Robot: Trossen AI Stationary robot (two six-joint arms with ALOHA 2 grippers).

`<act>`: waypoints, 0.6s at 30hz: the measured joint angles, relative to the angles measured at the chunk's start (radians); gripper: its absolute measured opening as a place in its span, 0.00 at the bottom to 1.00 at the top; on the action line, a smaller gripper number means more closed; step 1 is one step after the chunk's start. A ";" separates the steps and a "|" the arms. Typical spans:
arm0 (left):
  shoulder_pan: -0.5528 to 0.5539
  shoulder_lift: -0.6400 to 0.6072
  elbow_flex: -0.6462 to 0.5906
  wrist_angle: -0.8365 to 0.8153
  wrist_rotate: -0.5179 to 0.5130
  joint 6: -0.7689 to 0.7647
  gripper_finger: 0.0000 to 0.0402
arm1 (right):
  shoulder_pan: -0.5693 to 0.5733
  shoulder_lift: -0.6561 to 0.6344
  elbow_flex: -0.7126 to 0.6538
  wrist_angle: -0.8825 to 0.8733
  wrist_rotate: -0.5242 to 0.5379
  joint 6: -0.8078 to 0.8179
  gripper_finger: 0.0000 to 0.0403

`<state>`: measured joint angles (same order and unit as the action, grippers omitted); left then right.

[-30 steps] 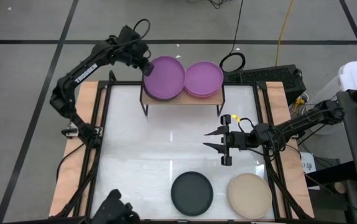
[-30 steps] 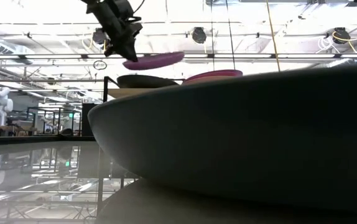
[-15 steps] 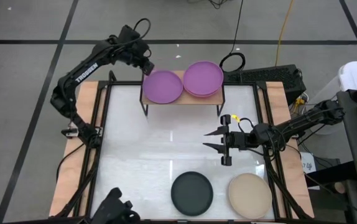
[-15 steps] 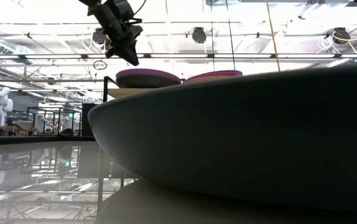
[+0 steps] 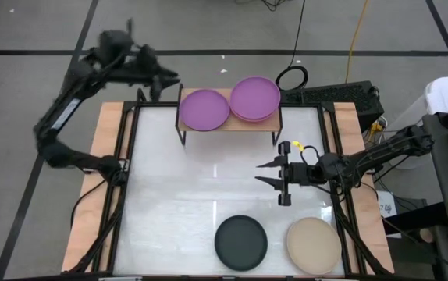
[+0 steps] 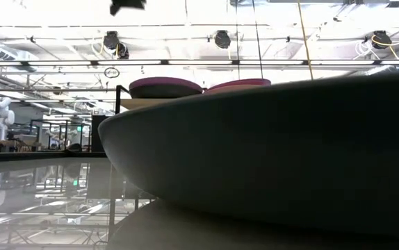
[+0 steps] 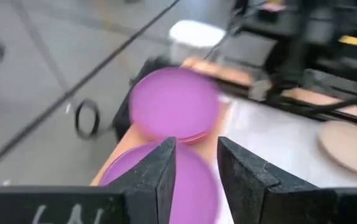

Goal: Place and stack plates onto a shelf
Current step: Stack the brown plate on top of the purple plate on the shelf

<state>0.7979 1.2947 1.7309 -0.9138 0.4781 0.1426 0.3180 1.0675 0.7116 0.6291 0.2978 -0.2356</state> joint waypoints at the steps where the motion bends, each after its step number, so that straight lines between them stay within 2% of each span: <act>1: -0.021 -0.037 -0.012 0.003 -0.001 0.011 0.30 | 0.000 -0.008 0.031 -0.073 0.013 0.013 0.31; 6: -0.157 -0.220 -0.145 0.119 -0.034 -0.014 0.30 | 0.000 0.004 0.247 -0.468 0.019 0.082 0.31; 11: -0.295 -0.415 -0.417 0.360 -0.065 -0.077 0.30 | -0.003 0.058 0.420 -0.852 0.014 0.177 0.31; 14: -0.357 -0.519 -0.616 0.521 -0.068 -0.129 0.30 | -0.003 0.088 0.442 -1.049 -0.005 0.254 0.31; 18: -0.420 -0.616 -0.843 0.666 -0.069 -0.182 0.30 | -0.001 0.113 0.402 -1.184 -0.154 0.424 0.31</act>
<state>0.3778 0.6792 0.8884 -0.2482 0.4095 -0.0389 0.3168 1.1802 1.1133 -0.5545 0.1441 0.1882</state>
